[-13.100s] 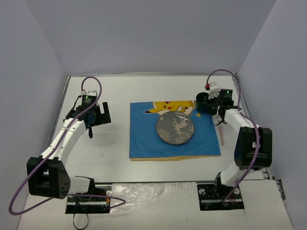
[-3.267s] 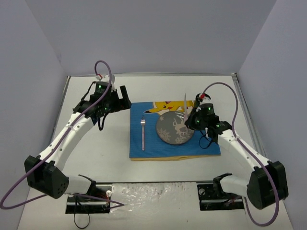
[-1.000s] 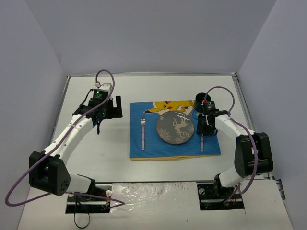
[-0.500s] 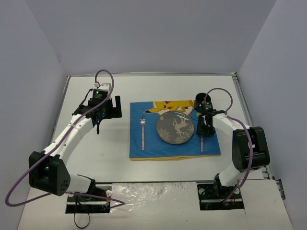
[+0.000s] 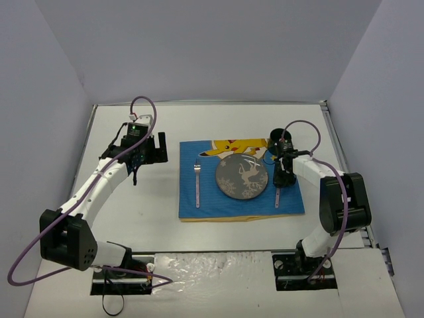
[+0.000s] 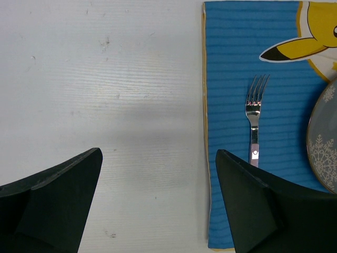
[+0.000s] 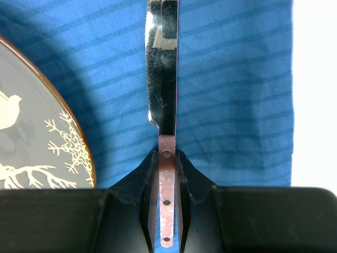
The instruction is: Set the dinner table for one person
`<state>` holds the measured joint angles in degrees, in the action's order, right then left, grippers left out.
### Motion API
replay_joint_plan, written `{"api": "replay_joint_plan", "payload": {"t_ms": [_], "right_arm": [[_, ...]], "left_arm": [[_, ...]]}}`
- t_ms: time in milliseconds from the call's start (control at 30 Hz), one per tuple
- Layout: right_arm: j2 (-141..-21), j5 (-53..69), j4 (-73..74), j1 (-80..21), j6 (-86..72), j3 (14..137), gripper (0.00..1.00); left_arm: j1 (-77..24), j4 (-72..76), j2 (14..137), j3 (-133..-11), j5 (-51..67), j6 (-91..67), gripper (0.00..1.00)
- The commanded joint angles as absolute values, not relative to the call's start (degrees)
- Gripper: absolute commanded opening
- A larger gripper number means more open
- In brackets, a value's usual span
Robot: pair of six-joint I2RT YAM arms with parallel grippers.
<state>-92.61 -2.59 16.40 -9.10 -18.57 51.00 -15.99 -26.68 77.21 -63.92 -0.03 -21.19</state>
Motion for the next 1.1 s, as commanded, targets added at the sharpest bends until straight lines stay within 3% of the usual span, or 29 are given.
{"api": "replay_joint_plan", "payload": {"t_ms": [0, 800, 933, 1067], "right_arm": [[-92.47, -5.91, 19.52, -9.4, -14.46, 56.23, 0.02], [-100.11, -3.86, 24.79, -9.67, -7.47, 60.73, 0.01], [-99.85, -5.42, 25.3, -9.67, -7.13, 60.91, 0.08], [-98.18, -5.19, 25.31, -10.15, -7.22, 60.97, 0.25]], "left_arm": [[-15.35, -24.38, 76.11, -64.6, -0.53, -20.13, 0.86], [-15.12, -24.79, 76.11, -64.69, -1.14, -19.6, 0.86], [-15.12, -24.7, 76.11, -64.69, -1.31, -19.59, 0.86], [-15.12, -24.61, 76.18, -64.75, -0.62, -20.36, 0.86]]}}
